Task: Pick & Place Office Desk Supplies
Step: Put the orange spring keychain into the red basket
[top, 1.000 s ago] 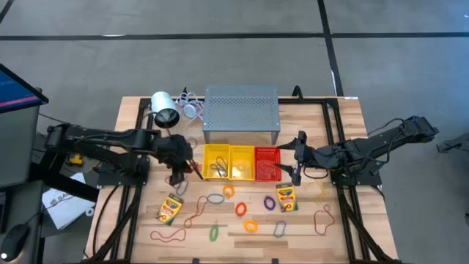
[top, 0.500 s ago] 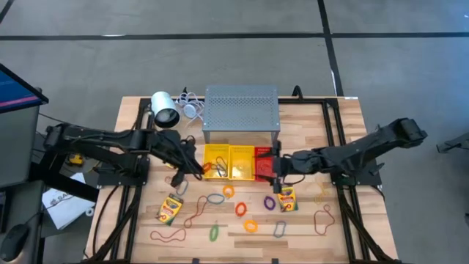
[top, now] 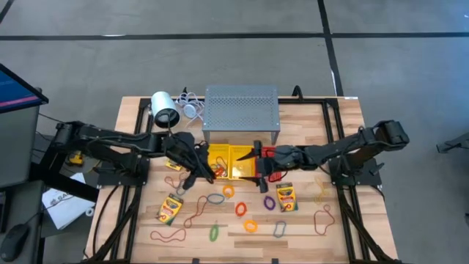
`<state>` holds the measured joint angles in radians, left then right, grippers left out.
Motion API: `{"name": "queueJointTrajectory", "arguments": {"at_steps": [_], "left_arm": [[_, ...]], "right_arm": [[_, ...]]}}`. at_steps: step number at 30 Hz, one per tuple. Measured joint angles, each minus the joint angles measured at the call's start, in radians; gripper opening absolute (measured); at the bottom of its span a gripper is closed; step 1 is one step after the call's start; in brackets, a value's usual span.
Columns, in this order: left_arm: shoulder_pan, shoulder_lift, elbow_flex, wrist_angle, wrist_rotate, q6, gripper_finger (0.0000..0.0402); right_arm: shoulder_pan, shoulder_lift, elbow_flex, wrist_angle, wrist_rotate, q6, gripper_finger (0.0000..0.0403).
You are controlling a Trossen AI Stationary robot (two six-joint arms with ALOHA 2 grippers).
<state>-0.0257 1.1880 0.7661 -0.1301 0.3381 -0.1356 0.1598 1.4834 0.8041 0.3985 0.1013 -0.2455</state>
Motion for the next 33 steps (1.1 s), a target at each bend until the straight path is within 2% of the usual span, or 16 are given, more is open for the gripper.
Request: {"name": "queueJointTrajectory", "arguments": {"at_steps": [10, 19, 23, 33], "left_arm": [[0.001, 0.007, 0.002, 0.062, 0.001, 0.026, 0.0009], [0.001, 0.007, 0.002, 0.077, 0.001, 0.027, 0.0008], [0.001, 0.007, 0.002, 0.097, 0.0, 0.034, 0.0009], [0.001, 0.007, 0.002, 0.11, 0.0, 0.034, 0.0008]], "right_arm": [[0.001, 0.043, 0.069, -0.001, -0.067, -0.041, 0.0295], [-0.006, 0.049, 0.074, 0.032, -0.081, -0.047, 0.0295], [-0.008, 0.079, 0.077, 0.069, -0.131, -0.046, 0.0295], [-0.014, 0.162, 0.17, 0.05, -0.135, -0.075, 0.0295]]}}
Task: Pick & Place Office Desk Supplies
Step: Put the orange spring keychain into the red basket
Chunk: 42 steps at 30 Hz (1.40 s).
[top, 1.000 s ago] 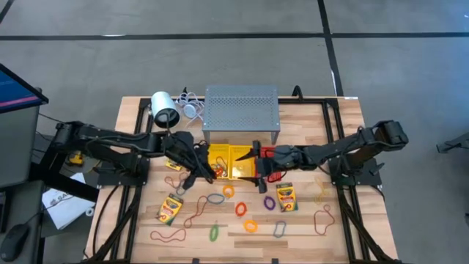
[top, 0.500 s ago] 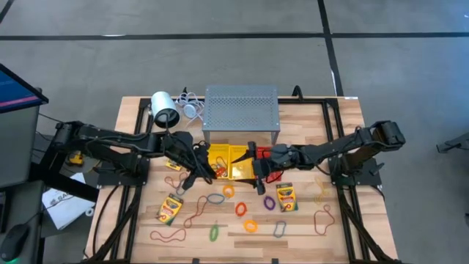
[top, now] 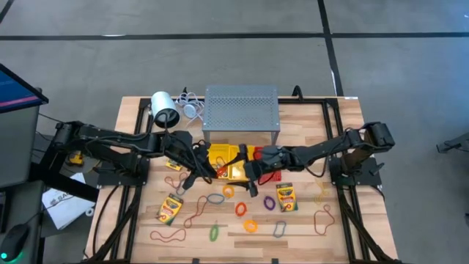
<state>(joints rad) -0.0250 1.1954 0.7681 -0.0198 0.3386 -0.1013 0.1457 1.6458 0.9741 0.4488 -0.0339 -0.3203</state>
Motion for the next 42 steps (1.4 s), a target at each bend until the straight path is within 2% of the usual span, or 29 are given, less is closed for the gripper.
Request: {"name": "queueJointTrajectory", "arguments": {"at_steps": [10, 15, 22, 34, 42], "left_arm": [[0.0, 0.0, 0.0, -0.006, 0.0, 0.001, 0.0009], [0.0, 0.0, 0.0, -0.006, 0.0, 0.016, 0.0009], [0.0, 0.0, 0.0, -0.005, 0.0, 0.019, 0.0009], [0.0, 0.0, 0.0, -0.005, 0.0, 0.019, 0.0009], [0.0, 0.0, 0.0, -0.005, 0.0, 0.019, 0.001]], "right_arm": [[-0.03, 0.016, 0.022, 0.0, -0.025, 0.006, 0.0293], [-0.029, 0.016, 0.022, 0.0, -0.027, 0.014, 0.0272], [-0.03, 0.016, 0.022, 0.001, -0.03, 0.014, 0.0219], [-0.03, 0.016, 0.022, 0.001, -0.03, 0.014, 0.0099], [-0.035, 0.015, 0.022, 0.001, -0.03, 0.014, 0.0044]]}}
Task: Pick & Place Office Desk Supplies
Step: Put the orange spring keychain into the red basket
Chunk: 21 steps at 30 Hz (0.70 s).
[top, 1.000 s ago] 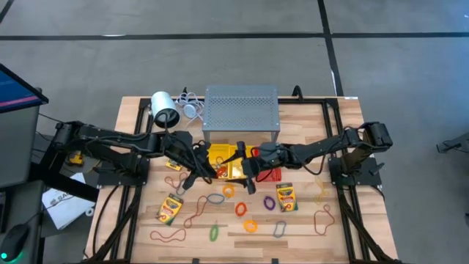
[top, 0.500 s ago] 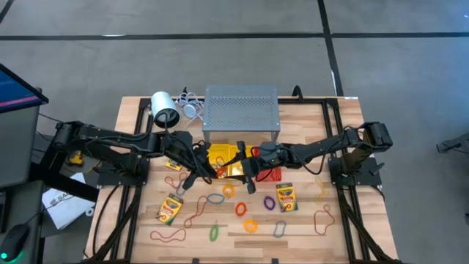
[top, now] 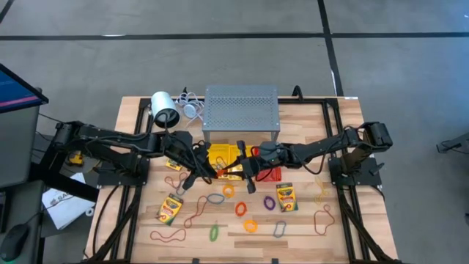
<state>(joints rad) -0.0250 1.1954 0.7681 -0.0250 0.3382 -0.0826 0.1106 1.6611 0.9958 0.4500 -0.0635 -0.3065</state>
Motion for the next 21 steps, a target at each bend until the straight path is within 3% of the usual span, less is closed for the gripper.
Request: {"name": "queueJointTrajectory", "arguments": {"at_steps": [5, 13, 21], "left_arm": [[0.0, 0.0, 0.0, 0.006, 0.0, 0.0, 0.0015], [0.0, 0.0, 0.0, 0.036, 0.0, 0.0, 0.0021], [0.0, 0.0, 0.0, 0.057, -0.049, -0.003, 0.0088]], "right_arm": [[-0.008, 0.0, 0.0, 0.0, 0.0, -0.004, 0.0016], [-0.009, -0.001, 0.0, -0.004, 0.0, -0.007, 0.0009], [-0.009, -0.001, 0.0, -0.027, 0.0, -0.008, 0.0009]]}}
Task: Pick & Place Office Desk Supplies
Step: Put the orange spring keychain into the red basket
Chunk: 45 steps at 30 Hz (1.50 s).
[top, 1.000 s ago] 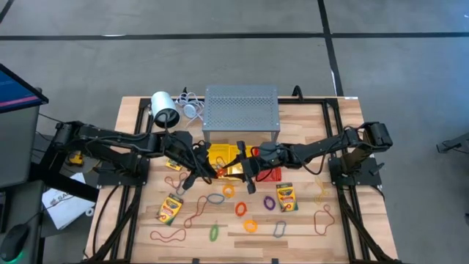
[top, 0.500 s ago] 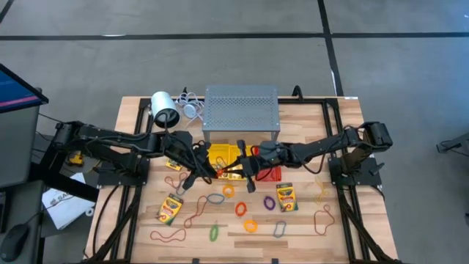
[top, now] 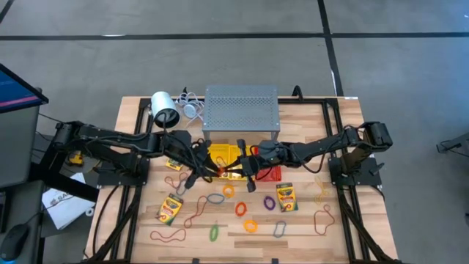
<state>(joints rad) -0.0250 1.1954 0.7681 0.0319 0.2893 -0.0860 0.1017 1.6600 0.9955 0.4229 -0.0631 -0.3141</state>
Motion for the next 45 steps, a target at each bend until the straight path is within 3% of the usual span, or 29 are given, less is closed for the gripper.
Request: {"name": "queueJointTrajectory", "arguments": {"at_steps": [5, 10, 25, 39, 45], "left_arm": [[0.0, 0.0, 0.0, 0.002, -0.005, 0.004, 0.0141], [0.0, -0.013, 0.001, 0.011, -0.009, 0.015, 0.0169], [0.0, -0.174, -0.012, -0.065, -0.031, 0.083, 0.0171], [0.0, -0.541, -0.356, 0.163, -0.137, 0.023, 0.0167], [-0.001, -0.602, -0.431, 0.196, -0.196, -0.004, 0.0167]], "right_arm": [[0.001, 0.0, 0.0, -0.001, 0.0, 0.0, 0.0009], [0.0, -0.017, -0.001, -0.032, 0.008, -0.007, 0.0009], [-0.042, -0.218, 0.006, -0.317, 0.02, -0.003, 0.0009], [-0.103, -0.349, -0.061, -0.462, 0.02, 0.052, 0.0009], [-0.125, -0.442, -0.166, -0.478, 0.035, 0.127, 0.0009]]}}
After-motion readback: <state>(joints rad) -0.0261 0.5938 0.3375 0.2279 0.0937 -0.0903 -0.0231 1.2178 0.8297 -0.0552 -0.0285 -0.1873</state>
